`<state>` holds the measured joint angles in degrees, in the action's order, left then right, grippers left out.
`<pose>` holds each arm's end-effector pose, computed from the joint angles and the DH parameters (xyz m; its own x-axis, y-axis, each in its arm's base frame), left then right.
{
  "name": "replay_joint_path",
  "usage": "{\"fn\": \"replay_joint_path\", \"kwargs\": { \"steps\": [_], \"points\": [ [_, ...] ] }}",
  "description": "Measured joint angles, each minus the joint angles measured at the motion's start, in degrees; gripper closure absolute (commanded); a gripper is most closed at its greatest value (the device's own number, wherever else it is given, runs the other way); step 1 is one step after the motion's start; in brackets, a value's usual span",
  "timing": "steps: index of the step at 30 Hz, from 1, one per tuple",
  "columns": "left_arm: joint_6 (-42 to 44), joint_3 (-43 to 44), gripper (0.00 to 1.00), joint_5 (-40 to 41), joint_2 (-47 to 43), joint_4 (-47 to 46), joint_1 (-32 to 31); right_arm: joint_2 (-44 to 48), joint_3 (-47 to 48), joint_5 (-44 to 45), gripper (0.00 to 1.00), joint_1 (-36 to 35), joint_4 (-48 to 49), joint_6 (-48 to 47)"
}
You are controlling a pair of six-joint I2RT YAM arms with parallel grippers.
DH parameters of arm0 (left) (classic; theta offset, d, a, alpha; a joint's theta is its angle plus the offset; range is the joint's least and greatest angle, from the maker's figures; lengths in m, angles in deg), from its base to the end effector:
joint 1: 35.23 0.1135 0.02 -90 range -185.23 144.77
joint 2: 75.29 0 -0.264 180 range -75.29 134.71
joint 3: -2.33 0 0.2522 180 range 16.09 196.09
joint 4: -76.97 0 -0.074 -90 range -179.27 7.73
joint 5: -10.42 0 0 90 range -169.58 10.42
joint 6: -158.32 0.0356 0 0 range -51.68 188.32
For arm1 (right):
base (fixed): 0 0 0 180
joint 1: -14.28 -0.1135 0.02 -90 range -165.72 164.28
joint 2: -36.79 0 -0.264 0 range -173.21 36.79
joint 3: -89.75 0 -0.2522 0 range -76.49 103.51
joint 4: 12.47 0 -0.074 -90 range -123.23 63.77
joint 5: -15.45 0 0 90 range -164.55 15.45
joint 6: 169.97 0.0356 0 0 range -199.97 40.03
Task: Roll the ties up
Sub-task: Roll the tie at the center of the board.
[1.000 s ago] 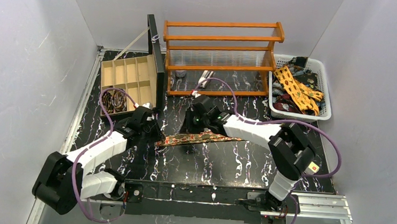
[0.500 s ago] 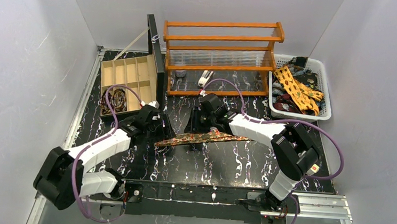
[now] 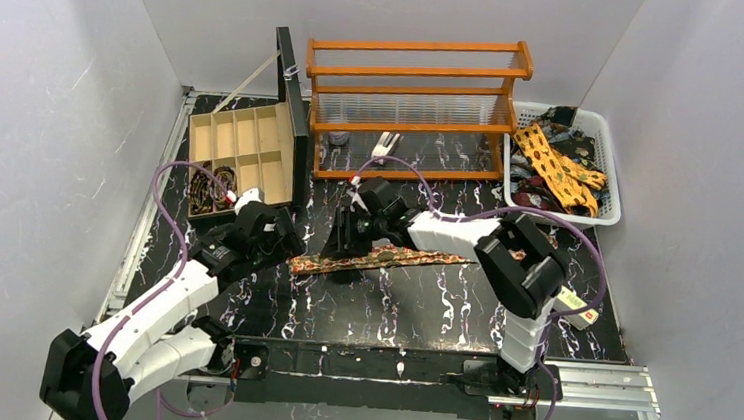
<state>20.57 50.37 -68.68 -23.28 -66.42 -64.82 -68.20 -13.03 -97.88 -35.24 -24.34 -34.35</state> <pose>0.1702 -0.0889 0.2332 -0.6468 -0.4686 -0.6017 -0.1767 0.8596 -0.4795 0.2448 0.3085 0.1829 -0.9304 -0.0791 -0.3580 -0.3310 0.6015 0.7271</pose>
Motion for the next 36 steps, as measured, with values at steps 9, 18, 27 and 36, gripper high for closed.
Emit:
{"fn": "replay_joint_path", "kwargs": {
  "steps": [9, 18, 27, 36],
  "points": [
    [-0.24, -4.61, 0.19, -3.8, -0.26, 1.57, 9.6, -7.04, 4.46, -1.62, 0.56, -2.43, -0.68, 0.5],
    [0.0, -5.86, 0.19, -7.37, -0.74, 1.05, 11.06, -9.9, 6.95, -2.08, 0.57, -2.43, -1.36, 0.52],
    [0.2, -5.88, 0.2, -8.37, -0.55, 0.22, 11.08, -10.82, 8.35, -2.1, 0.82, -2.43, -2.62, 0.39],
    [0.2, -7.63, 0.2, -9.11, 0.2, -0.68, 11.08, -10.8, 8.61, -1.18, 0.89, -2.43, -3.61, 0.26]
  ]
}}
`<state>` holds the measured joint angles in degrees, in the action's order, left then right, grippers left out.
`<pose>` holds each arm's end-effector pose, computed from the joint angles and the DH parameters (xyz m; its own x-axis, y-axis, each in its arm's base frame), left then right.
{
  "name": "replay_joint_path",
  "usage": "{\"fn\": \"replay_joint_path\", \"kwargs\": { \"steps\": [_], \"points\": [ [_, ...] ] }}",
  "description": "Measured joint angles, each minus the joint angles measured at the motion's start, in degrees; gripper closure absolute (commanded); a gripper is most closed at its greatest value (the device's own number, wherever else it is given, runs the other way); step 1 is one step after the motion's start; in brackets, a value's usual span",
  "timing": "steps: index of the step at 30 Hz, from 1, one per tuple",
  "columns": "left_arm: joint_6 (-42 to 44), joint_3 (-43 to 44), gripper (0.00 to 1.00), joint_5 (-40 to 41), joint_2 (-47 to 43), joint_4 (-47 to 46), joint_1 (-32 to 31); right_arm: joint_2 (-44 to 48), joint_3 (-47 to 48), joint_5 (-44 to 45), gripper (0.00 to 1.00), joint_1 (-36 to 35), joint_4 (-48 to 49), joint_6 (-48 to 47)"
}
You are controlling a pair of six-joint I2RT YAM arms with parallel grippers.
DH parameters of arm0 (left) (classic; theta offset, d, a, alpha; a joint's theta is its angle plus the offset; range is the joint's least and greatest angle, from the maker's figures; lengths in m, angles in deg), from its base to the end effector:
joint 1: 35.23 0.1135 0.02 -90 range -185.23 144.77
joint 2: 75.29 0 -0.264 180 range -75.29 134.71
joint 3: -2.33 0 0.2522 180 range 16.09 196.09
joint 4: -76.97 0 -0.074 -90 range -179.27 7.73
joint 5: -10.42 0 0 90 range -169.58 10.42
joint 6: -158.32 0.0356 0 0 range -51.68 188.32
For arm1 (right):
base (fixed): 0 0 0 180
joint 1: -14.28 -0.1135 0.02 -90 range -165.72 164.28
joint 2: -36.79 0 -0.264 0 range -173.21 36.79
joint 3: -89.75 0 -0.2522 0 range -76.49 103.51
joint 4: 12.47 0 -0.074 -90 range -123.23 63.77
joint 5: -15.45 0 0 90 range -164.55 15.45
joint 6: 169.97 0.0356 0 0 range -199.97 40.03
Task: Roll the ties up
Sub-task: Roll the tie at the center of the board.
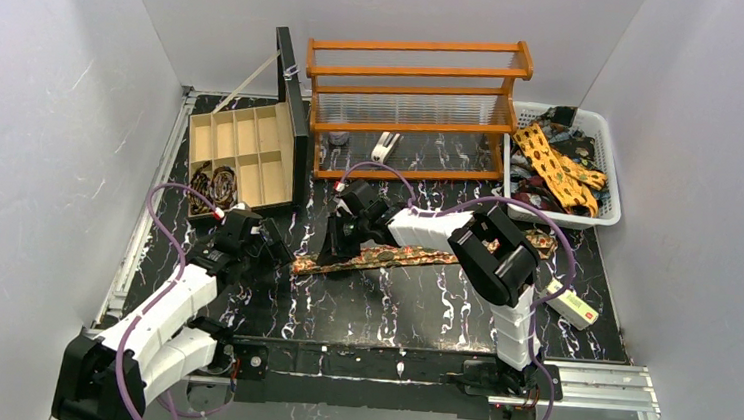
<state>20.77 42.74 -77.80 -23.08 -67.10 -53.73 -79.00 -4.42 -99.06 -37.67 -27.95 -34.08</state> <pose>0.1699 -0.0557 0.1895 -0.6930 -0.5458 -0.4709 -0.3171 0.8175 -0.4808 0.2522 0.3461 0.1495 -0.9489 -0.1525 -0.2761 -0.3083 0.6337 0.7095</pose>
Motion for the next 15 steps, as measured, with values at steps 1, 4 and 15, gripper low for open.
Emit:
{"fn": "replay_joint_path", "kwargs": {
  "steps": [1, 4, 15],
  "points": [
    [0.0, -0.07, 0.2, -0.15, 0.07, -0.13, 0.0, 0.02, 0.0, 0.24, 0.89, 0.02, -0.28, 0.0],
    [0.0, -0.11, 0.2, -0.59, 0.11, -0.96, 0.0, 0.2, 0.0, 0.57, 0.89, 0.04, -1.25, -0.07],
    [0.9, -1.03, 0.22, -1.44, 0.11, -2.47, 0.02, 1.25, 0.0, 0.81, 0.87, 1.14, -2.82, -1.2]
  ]
}}
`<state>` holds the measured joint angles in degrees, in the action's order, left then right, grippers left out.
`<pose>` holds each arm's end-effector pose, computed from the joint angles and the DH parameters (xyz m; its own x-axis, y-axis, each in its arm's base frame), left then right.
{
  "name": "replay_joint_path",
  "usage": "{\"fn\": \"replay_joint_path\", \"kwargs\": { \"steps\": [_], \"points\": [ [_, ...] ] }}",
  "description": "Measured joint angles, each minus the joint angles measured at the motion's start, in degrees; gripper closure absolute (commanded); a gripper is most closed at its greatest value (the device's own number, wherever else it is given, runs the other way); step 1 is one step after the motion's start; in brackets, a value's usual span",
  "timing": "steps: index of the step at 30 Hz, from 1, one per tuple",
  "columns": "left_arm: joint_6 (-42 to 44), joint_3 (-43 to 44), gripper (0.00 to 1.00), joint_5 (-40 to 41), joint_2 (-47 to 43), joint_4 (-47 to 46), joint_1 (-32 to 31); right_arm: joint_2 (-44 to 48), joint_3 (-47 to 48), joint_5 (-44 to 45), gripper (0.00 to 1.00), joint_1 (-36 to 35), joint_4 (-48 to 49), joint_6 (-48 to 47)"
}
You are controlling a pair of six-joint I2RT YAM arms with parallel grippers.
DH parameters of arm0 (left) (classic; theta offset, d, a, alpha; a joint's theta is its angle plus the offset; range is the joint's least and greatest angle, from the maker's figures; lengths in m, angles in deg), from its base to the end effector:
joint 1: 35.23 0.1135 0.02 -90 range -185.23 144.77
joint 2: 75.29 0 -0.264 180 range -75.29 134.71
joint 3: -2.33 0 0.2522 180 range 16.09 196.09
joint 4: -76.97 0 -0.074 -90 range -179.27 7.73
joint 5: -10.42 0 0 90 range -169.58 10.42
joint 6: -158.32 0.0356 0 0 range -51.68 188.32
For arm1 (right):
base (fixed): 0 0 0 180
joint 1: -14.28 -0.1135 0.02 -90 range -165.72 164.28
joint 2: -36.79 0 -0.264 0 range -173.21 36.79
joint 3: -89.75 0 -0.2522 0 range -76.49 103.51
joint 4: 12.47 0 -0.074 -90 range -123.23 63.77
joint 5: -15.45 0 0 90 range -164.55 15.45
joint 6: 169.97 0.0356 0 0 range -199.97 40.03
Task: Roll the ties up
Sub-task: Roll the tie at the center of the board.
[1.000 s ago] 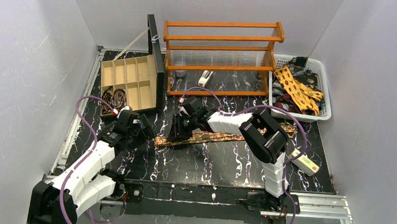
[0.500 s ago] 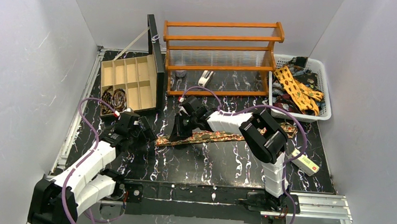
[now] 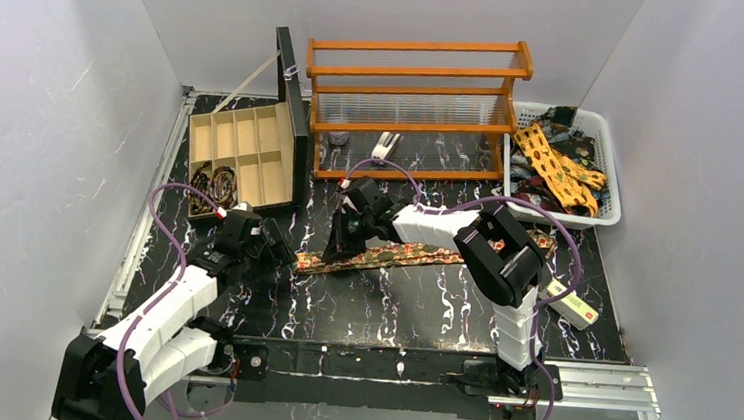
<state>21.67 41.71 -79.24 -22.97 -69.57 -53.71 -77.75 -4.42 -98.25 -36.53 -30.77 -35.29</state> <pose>0.1708 -0.0569 0.1866 -0.6991 -0.5330 -0.4765 -0.2845 0.8189 -0.4985 0.2565 0.3373 0.1545 -0.9494 -0.1456 -0.2781 -0.3028 0.6590 0.6885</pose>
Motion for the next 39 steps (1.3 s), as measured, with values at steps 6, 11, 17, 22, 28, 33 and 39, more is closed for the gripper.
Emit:
{"fn": "replay_joint_path", "kwargs": {
  "steps": [6, 11, 17, 22, 28, 33, 39],
  "points": [
    [0.52, -1.33, 0.26, -1.73, 0.02, -1.68, 0.0, 0.11, 0.0, 0.26, 0.86, 0.2, -1.2, -0.52],
    [0.61, -3.1, 0.28, -3.67, 0.11, -4.31, 0.0, -0.04, 0.0, 0.28, 0.85, 0.22, -1.9, -1.22],
    [0.24, -4.74, 0.34, -5.64, 0.63, -8.55, 0.0, -1.36, 0.44, -0.11, 0.83, 0.22, -1.97, -1.44],
    [-0.57, -6.12, 0.41, -5.81, 1.7, -11.56, 0.0, -2.12, 0.59, -0.17, 0.83, 0.22, -1.95, -1.49],
    [-1.03, -6.38, 0.45, -5.9, 3.67, -15.39, 0.0, -2.21, 1.29, -0.09, 0.82, 0.22, -2.34, -1.66],
    [-1.57, -7.34, 0.6, -6.6, 5.11, -18.69, 0.0, -2.8, 1.95, -0.11, 0.8, 0.22, -2.67, -1.92],
    [-2.05, -8.63, 0.62, -6.51, 5.27, -20.65, 0.0, -3.63, 3.39, -0.24, 0.8, 0.22, -3.19, -2.56]
  ]
}}
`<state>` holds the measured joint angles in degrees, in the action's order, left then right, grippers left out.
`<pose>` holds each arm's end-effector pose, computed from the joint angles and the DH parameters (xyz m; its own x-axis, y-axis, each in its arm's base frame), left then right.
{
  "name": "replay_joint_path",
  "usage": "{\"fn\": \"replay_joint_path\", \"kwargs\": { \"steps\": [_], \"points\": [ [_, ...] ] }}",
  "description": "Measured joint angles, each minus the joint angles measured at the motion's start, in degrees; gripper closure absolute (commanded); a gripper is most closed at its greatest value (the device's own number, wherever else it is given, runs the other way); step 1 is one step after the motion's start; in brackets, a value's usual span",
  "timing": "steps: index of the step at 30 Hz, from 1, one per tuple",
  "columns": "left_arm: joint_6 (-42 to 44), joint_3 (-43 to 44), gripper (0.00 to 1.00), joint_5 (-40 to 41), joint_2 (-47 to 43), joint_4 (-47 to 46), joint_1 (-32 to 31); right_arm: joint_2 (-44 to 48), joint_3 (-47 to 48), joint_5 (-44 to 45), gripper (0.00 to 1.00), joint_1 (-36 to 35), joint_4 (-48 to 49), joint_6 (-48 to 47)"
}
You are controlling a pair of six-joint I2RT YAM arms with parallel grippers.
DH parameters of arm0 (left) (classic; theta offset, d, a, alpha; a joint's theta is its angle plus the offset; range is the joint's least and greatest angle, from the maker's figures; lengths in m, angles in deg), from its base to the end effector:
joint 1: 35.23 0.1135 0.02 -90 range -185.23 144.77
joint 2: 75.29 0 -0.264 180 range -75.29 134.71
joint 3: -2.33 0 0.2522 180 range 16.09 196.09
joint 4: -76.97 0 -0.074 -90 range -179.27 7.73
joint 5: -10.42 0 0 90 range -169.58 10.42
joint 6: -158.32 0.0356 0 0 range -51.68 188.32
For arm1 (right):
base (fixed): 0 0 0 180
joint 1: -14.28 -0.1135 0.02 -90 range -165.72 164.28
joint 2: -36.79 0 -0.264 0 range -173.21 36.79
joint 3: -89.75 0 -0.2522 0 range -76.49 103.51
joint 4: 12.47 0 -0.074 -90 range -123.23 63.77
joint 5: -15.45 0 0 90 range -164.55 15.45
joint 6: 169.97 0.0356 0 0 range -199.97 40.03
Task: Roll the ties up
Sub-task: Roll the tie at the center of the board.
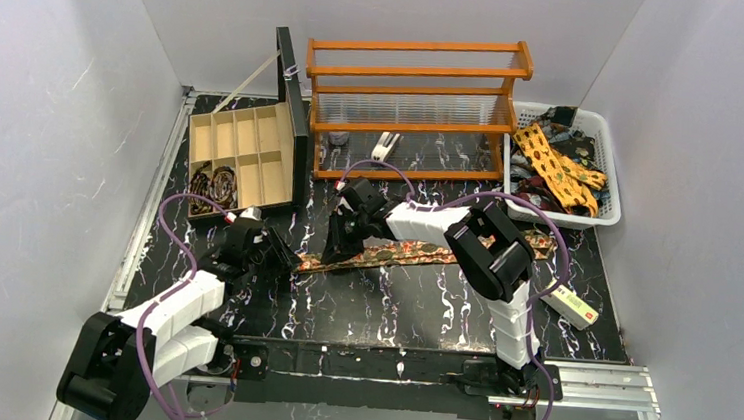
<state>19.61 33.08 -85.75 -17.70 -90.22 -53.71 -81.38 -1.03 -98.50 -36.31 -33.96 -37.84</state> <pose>0.1769 -0.0631 0.1527 -0.6951 -0.5553 -0.4565 -0.1950 0.7569 -0.6238 0.2638 0.3439 0.1420 -0.9468 -0.1865 -0.2624 -0.3171 0.6817 0.6593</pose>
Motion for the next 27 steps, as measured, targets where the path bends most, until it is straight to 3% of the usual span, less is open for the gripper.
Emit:
{"fn": "replay_joint_path", "kwargs": {
  "steps": [7, 11, 15, 22, 27],
  "points": [
    [0.28, -0.33, 0.7, -0.09, 1.51, -2.32, 0.0, -0.22, 0.76, 0.31, 0.75, 0.0, -0.96, -0.39],
    [0.33, 0.52, 0.7, 0.07, 2.84, -2.03, 0.0, -0.22, 2.54, 1.57, 0.61, 0.0, -3.21, -2.23],
    [0.74, 1.36, 0.67, 0.55, 3.08, -0.72, -0.02, 0.46, 4.17, 2.75, 0.58, 0.13, -4.74, -4.63],
    [2.49, 3.8, 0.5, 1.46, 2.51, 4.13, 0.0, 5.16, 4.22, 2.75, 0.76, 0.22, -5.05, -6.03],
    [2.86, 5.99, 0.48, 4.42, -1.25, 11.37, 0.0, 5.07, 4.28, 1.66, 0.82, -0.61, -2.43, -4.61]
  ]
}}
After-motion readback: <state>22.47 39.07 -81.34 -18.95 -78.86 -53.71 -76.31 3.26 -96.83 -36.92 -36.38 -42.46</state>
